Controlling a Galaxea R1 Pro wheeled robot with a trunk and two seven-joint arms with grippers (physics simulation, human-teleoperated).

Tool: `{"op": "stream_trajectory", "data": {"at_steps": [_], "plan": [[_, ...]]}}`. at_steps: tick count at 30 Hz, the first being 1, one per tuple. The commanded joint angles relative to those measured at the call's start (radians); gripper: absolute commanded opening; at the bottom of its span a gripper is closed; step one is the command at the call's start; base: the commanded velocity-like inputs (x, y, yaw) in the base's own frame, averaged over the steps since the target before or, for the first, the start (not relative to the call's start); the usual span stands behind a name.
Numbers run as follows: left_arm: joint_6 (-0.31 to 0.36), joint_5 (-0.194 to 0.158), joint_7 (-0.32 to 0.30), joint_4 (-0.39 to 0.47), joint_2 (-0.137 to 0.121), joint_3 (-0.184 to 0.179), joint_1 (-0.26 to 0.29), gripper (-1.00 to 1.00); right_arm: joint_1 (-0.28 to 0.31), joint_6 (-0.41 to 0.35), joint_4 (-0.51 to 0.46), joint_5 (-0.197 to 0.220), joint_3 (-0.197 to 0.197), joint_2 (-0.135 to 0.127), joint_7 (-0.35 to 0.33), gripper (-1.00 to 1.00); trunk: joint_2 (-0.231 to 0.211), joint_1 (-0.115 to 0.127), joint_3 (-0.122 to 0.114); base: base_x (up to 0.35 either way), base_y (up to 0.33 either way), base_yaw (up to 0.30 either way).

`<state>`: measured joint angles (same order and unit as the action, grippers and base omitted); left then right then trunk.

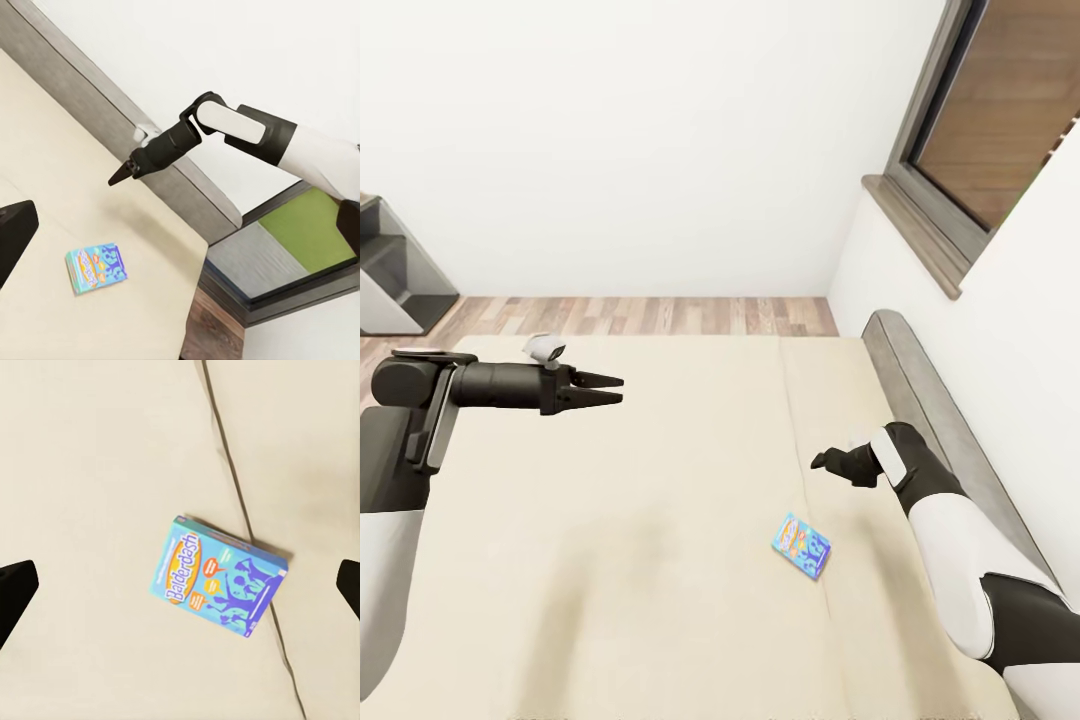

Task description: Put all the toys in the child's room - the three board games (two on the bed and one on the table), the two jigsaw puzzles on the table, and the tennis ball on the table - inside the toy box on the table in the child's room.

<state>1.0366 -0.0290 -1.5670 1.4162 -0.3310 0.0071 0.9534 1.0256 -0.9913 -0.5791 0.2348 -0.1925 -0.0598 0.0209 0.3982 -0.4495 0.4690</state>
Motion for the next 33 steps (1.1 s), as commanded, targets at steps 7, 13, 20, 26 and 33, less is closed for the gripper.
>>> {"op": "stream_trajectory", "data": {"at_steps": [7,13,20,26,33], "plan": [[0.011,0.000,-0.004,0.001,-0.002,0.000,0.000,1.00,0.001,0.001,-0.001,0.003,-0.002,0.000,0.002,1.00,0.002,0.000,0.013,0.000,0.000,0.000],[0.011,0.001,-0.004,0.001,-0.003,0.000,-0.001,1.00,0.001,0.003,-0.002,0.002,-0.002,0.000,0.002,1.00,0.002,0.000,0.023,0.000,0.000,0.000],[0.011,0.002,-0.004,0.001,-0.004,0.001,-0.001,1.00,0.002,0.003,-0.003,0.002,-0.004,-0.004,0.002,1.00,0.002,0.000,0.034,0.000,0.000,0.000],[0.011,0.003,-0.004,0.001,-0.005,0.001,-0.001,1.00,0.002,0.003,-0.004,0.001,-0.005,-0.009,0.002,1.00,0.002,0.000,0.044,0.000,0.000,0.000],[0.011,0.005,-0.004,0.001,-0.005,0.002,-0.001,1.00,0.005,0.001,-0.004,0.002,-0.010,-0.025,0.002,1.00,0.002,0.000,0.055,0.000,0.000,0.000]]}}
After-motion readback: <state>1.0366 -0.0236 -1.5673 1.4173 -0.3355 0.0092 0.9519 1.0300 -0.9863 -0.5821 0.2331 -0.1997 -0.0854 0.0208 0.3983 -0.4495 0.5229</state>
